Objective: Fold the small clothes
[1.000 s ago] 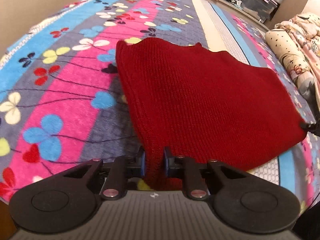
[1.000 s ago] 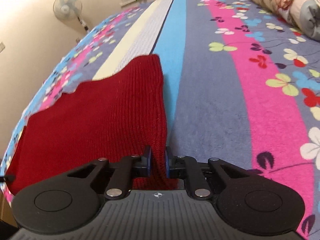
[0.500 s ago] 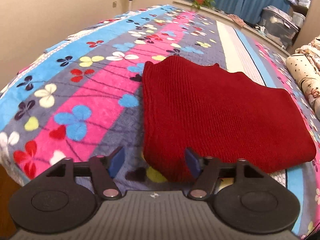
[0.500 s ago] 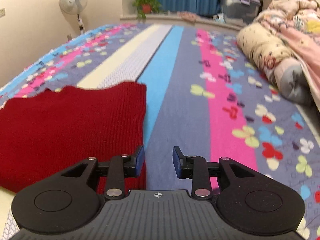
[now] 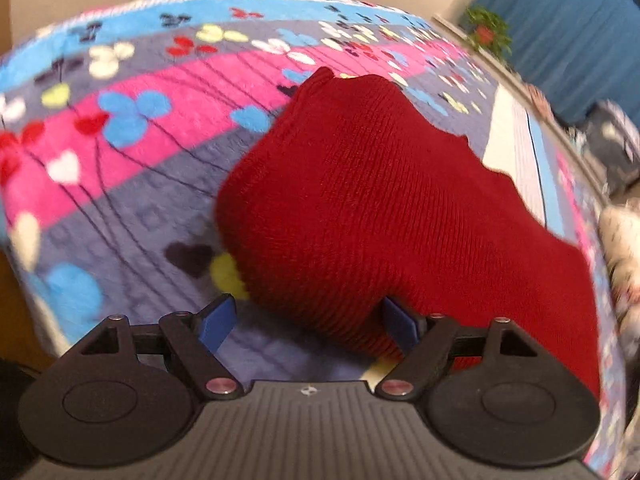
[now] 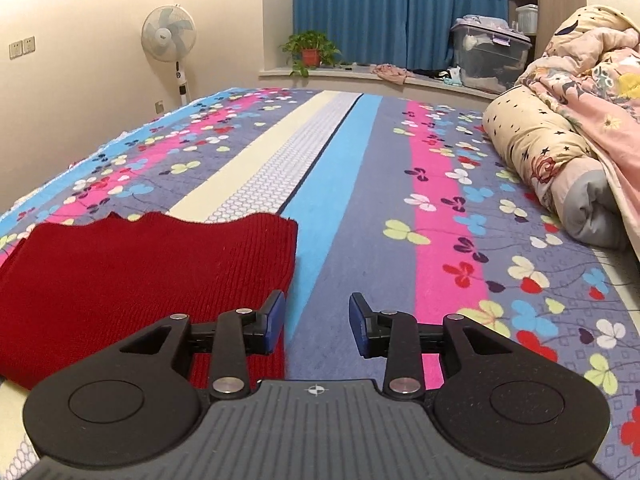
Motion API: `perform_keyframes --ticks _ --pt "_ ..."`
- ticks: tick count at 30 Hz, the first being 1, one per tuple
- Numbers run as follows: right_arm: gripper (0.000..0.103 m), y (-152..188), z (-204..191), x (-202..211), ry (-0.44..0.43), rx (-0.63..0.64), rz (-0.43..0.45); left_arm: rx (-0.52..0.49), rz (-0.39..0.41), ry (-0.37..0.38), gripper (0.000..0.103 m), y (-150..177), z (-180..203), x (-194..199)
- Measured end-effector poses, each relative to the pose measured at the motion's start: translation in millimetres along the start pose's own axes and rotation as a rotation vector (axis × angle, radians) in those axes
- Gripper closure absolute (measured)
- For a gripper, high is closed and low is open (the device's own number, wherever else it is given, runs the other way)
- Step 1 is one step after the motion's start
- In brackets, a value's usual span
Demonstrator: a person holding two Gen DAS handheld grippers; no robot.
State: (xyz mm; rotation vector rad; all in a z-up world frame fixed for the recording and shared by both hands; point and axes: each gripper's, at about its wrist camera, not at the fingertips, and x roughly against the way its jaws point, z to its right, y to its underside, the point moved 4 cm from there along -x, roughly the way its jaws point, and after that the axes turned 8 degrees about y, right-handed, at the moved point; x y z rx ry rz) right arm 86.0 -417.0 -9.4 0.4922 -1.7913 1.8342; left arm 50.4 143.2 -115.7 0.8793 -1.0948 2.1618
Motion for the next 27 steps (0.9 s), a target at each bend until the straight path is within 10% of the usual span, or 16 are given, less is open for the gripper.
perform_keyframes --ticks 8,15,20,27 --pt "0.064 -8 8 4 -0.018 -0.022 0.019 0.130 0.081 -0.066 0.013 -8 3 -27" --pt "0.063 -17 25 7 -0.008 -0.076 0.027 -0.053 0.184 -0.255 0.071 -25 48 -12" --pt "0.062 -23 38 10 0.023 -0.119 0.037 -0.298 0.293 -0.254 0.078 -39 122 3" --pt "0.062 -30 62 15 0.092 -0.221 0.086 -0.763 0.285 -0.035 0.082 7 279 -11"
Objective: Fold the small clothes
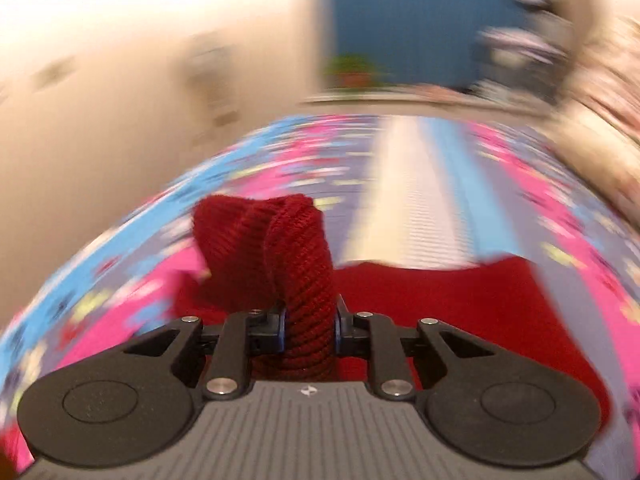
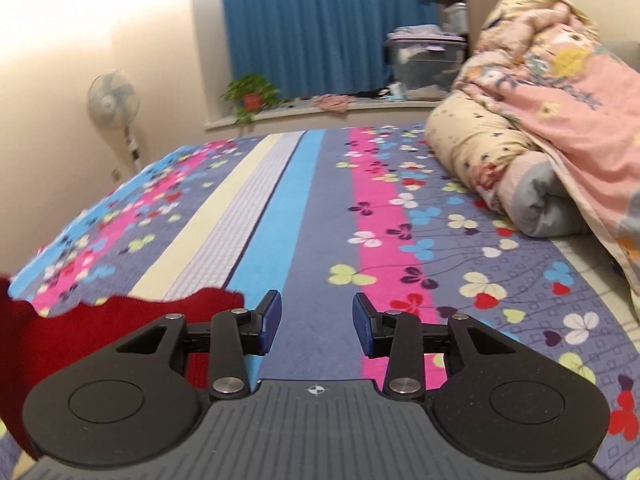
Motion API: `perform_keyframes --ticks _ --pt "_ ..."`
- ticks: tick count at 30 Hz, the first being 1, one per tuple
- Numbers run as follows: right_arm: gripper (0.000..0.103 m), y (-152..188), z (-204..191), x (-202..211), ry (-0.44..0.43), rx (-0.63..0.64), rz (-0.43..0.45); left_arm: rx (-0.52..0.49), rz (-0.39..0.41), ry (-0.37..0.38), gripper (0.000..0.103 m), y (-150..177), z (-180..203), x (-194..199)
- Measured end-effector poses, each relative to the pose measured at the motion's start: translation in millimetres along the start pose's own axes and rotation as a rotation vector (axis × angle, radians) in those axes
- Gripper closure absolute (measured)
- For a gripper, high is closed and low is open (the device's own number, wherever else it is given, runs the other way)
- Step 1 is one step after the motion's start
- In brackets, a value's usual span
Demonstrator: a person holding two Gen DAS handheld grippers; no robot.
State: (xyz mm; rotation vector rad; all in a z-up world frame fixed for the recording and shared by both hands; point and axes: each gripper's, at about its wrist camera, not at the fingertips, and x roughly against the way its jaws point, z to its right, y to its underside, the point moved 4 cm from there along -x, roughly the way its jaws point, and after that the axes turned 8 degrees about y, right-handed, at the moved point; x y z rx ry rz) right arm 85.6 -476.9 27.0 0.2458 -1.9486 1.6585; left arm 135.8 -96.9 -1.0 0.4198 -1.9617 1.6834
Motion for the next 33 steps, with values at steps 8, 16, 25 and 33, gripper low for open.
perform_keyframes --ticks 8,16,25,33 --pt "0.062 -1 3 -5 -0.029 -0.034 0.041 -0.312 -0.080 0.346 0.082 58 174 -37" --pt "0.059 14 -15 -23 -0.181 -0.026 -0.061 -0.297 -0.059 0.526 0.040 55 136 -15" --pt "0.042 54 -72 -55 -0.380 0.018 -0.284 -0.345 -0.064 0.433 0.036 42 17 40" --pt "0.042 77 -92 -66 -0.290 0.165 -0.290 -0.304 -0.084 0.313 0.035 63 -74 29"
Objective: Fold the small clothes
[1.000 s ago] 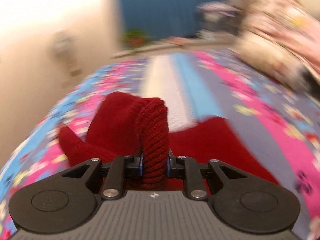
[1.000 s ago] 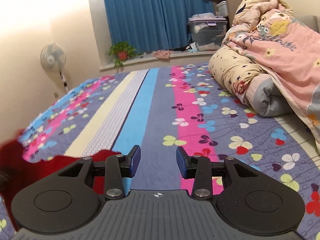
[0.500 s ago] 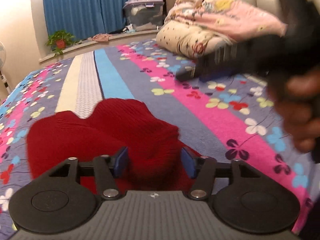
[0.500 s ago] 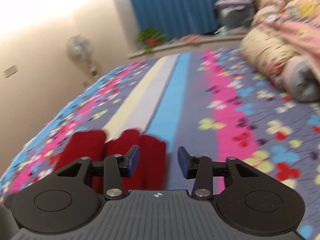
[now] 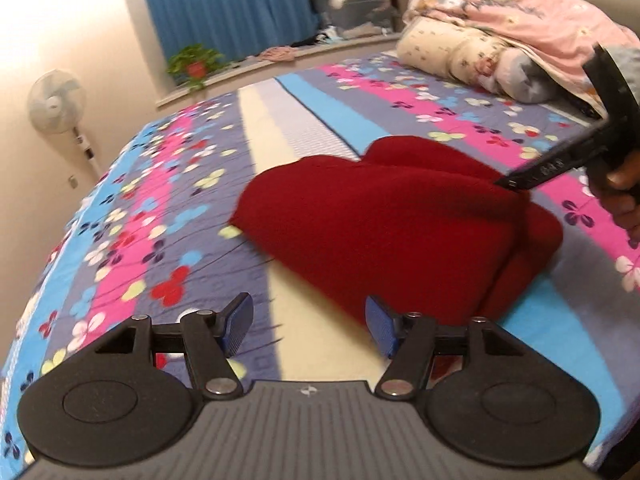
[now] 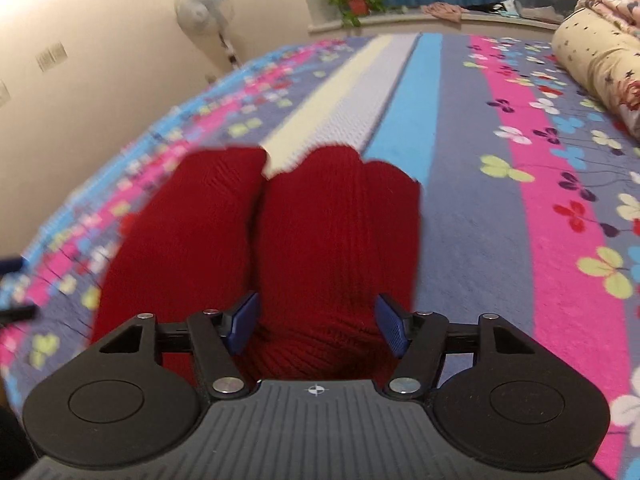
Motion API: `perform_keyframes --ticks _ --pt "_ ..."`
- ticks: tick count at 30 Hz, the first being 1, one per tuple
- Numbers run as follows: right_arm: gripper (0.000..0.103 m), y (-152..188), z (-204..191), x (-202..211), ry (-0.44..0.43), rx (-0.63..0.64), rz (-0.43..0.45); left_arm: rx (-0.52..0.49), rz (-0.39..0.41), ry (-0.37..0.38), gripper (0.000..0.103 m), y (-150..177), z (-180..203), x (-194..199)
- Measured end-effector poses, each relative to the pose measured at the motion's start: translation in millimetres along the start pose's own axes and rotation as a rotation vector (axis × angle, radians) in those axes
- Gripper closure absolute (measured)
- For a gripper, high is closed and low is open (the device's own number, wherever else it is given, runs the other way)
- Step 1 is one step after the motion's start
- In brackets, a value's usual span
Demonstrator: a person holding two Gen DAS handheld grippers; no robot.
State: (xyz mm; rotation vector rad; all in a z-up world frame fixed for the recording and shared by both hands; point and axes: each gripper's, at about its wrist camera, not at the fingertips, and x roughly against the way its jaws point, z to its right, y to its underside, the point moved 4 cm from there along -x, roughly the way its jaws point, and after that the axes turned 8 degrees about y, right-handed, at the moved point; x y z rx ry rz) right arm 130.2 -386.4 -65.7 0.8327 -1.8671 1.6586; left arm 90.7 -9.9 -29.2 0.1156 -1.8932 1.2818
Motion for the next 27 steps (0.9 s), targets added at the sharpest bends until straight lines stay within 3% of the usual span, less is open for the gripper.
perform_keyframes --ticks 2,3,4,5,9,13,15,17,18,19,24,27 --pt "0.054 5 0 -1 0.025 0.017 0.003 0.063 0.031 -0.002 0.035 19 -17 4" --pt "0.067 7 -1 2 0.040 0.039 0.021 0.104 0.015 -0.005 0.035 28 -24 -1" --pt "0.094 7 -3 5 0.057 0.064 0.041 0.141 -0.036 -0.029 0.037 32 -29 -7" --pt "0.103 7 -4 10 0.087 0.096 0.063 0.166 -0.031 -0.051 0.038 30 -33 -6" --pt "0.103 -1 1 45 0.049 0.055 0.175 0.213 0.084 -0.012 0.036 12 -39 0" --pt "0.103 -5 26 73 -0.001 -0.058 0.253 0.294 0.079 0.060 0.035 6 -39 -8" --pt "0.098 -2 35 70 -0.037 -0.092 0.237 0.302 0.079 0.068 0.035 0 -37 -14" --pt "0.073 0 36 65 -0.067 -0.091 0.231 0.315 0.081 0.063 0.034 -6 -35 -21" --pt "0.054 0 35 62 -0.082 -0.088 0.232 0.327 0.081 0.061 0.034 -8 -33 -25" --pt "0.048 1 32 60 -0.096 -0.087 0.233 0.342 0.081 0.059 0.033 -9 -33 -26" --pt "0.049 2 19 33 -0.172 -0.064 0.145 0.382 0.066 0.044 0.033 -7 -35 -32" --pt "0.046 7 6 15 -0.176 0.014 0.094 0.376 0.054 0.032 0.033 -5 -35 -35"
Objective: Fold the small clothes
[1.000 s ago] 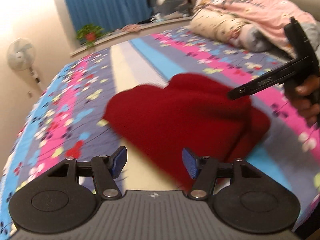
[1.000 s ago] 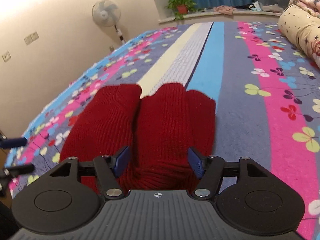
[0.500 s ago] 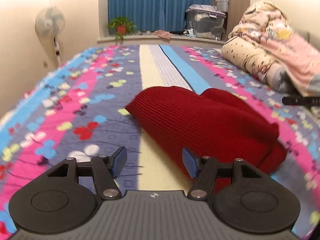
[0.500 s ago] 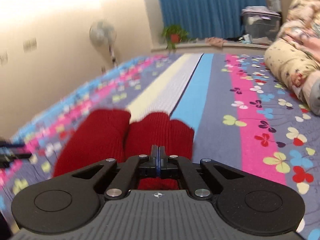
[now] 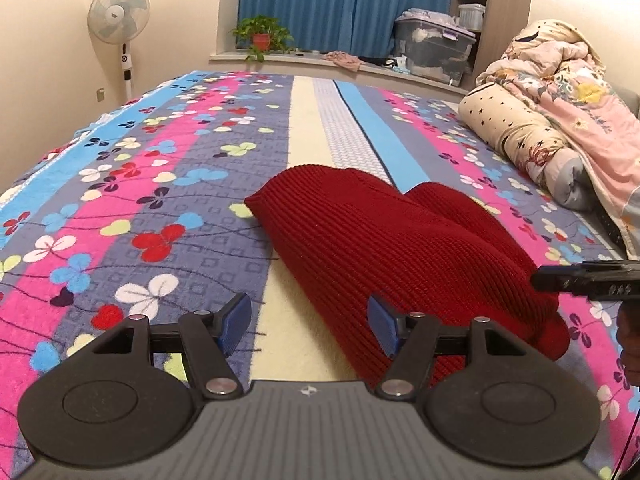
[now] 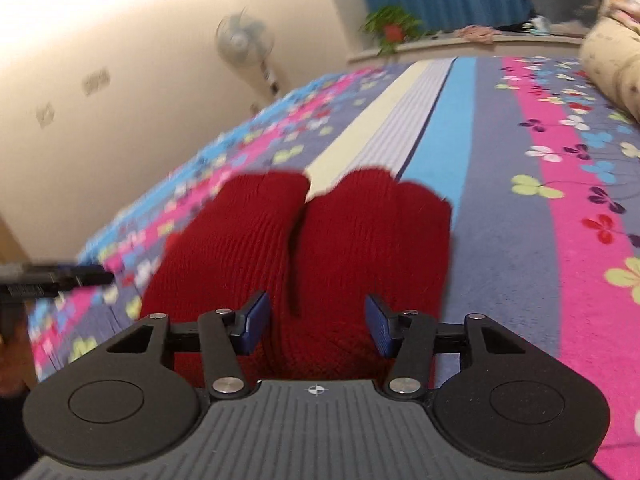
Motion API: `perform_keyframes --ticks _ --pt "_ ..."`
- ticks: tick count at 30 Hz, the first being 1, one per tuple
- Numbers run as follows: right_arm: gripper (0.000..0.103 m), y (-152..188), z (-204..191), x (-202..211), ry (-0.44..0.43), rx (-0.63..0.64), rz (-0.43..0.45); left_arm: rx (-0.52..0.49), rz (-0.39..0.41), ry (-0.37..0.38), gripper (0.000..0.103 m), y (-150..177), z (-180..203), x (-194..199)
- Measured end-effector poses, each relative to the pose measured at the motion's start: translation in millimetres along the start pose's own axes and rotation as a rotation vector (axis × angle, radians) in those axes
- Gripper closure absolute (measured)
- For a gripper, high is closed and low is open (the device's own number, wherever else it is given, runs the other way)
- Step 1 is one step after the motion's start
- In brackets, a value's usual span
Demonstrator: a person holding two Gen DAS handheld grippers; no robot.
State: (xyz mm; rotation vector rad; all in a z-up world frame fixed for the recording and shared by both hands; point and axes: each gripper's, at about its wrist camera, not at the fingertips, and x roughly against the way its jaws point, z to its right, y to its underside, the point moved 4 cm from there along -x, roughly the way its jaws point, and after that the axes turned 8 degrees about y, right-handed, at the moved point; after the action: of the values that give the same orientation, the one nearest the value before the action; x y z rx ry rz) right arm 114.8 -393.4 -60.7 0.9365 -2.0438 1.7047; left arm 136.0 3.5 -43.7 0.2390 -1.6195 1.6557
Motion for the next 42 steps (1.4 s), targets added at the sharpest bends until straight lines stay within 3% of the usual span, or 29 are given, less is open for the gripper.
perform_keyframes --ticks 6,8,9,12,13,14,16,17,20,23,27,29,31,35,39,42 --pt "0.037 8 -15 -13 -0.061 0.086 -0.091 0.002 -0.022 -0.007 0.033 4 -3 -3" --pt "0.026 10 -20 -16 -0.099 0.107 -0.134 -0.006 -0.028 -0.008 0.033 5 -2 -5" --pt "0.018 16 -26 -19 -0.103 0.162 -0.164 -0.008 -0.031 -0.009 0.033 6 -2 -5" --pt "0.016 38 -54 -24 -0.018 0.440 -0.179 -0.012 -0.034 -0.011 0.033 6 0 -7" --pt "0.017 40 -58 -23 -0.004 0.468 -0.169 -0.012 -0.034 -0.010 0.033 6 0 -7" --pt "0.019 37 -57 -21 -0.010 0.438 -0.163 -0.010 -0.032 -0.009 0.033 6 -1 -7" --pt "0.036 23 -48 -14 -0.037 0.323 -0.139 -0.006 -0.029 -0.007 0.033 5 -1 -6" --pt "0.040 15 -40 -9 -0.060 0.243 -0.124 -0.004 -0.028 -0.006 0.033 5 -2 -6" --pt "0.045 10 -23 -7 -0.143 0.086 -0.155 -0.002 -0.027 -0.005 0.033 5 -2 -6" --pt "0.047 18 -21 -12 -0.111 0.136 -0.182 -0.003 -0.029 -0.005 0.033 4 -1 -6" --pt "0.051 15 -14 -17 -0.086 0.113 -0.176 -0.003 -0.026 -0.002 0.033 4 1 -5" --pt "0.057 18 -19 -17 -0.067 0.142 -0.175 -0.003 -0.027 -0.005 0.033 5 1 -5" --pt "0.072 19 -21 -17 -0.071 0.159 -0.175 -0.002 -0.028 -0.007 0.033 5 1 -5" --pt "0.079 3 -15 11 -0.113 0.143 -0.095 0.015 -0.025 -0.003 0.033 4 -1 -4" --pt "0.084 -22 -6 67 -0.169 0.111 0.043 0.043 0.001 0.063 0.033 0 2 -1" --pt "0.084 -13 4 82 -0.112 0.157 -0.009 0.056 0.015 0.174 0.029 -1 13 0"
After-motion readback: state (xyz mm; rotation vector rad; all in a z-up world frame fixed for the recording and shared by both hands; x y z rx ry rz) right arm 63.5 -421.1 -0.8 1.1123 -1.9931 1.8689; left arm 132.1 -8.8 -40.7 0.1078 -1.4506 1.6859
